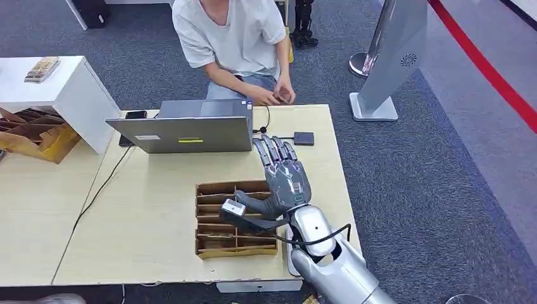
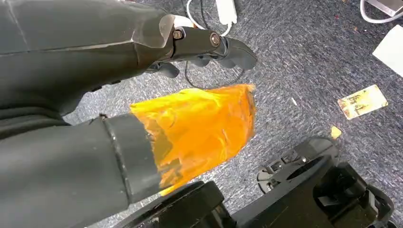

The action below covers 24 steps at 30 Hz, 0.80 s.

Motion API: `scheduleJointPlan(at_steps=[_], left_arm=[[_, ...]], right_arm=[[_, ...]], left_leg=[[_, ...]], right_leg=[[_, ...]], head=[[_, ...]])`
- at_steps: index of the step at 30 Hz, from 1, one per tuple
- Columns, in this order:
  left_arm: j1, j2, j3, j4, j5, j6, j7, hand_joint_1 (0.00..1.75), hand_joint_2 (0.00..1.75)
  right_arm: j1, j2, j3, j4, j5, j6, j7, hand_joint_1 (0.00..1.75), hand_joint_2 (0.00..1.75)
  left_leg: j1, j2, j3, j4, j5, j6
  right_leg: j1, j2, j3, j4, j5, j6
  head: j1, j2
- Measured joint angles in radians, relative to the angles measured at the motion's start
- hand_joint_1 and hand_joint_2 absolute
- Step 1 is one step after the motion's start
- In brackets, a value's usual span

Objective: Pass the card to the sensor for recognition and then transmit it.

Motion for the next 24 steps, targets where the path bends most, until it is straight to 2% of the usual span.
scheduleJointPlan(at_steps=[24], left_arm=[[-0.002, 0.000, -0.003, 0.000, 0.000, -0.008, 0.003, 0.00, 0.00]], right_arm=[[0.000, 0.000, 0.032, 0.060, -0.002, 0.021, -0.008, 0.00, 1.75]], left_leg=[[0.000, 0.000, 0.000, 0.000, 0.000, 0.000]], right_leg=[[0.000, 0.000, 0.000, 0.000, 0.000, 0.000]], head=[[0.000, 0.000]])
